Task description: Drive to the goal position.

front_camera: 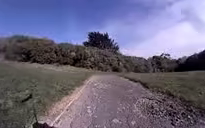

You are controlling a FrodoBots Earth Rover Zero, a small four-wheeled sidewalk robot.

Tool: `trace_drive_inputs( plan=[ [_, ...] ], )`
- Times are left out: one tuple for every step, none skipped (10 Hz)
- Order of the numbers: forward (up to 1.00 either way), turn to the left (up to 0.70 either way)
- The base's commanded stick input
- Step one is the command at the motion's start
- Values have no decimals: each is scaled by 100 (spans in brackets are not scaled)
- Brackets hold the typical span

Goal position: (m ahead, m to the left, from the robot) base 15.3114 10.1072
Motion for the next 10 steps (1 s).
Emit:
trace_drive_inputs(
  plan=[
    [0, 0],
    [0, 0],
    [13, 0],
    [41, 0],
    [45, 0],
    [45, 0],
    [45, -9],
    [45, -17],
    [45, -26],
    [45, 0]
  ],
)
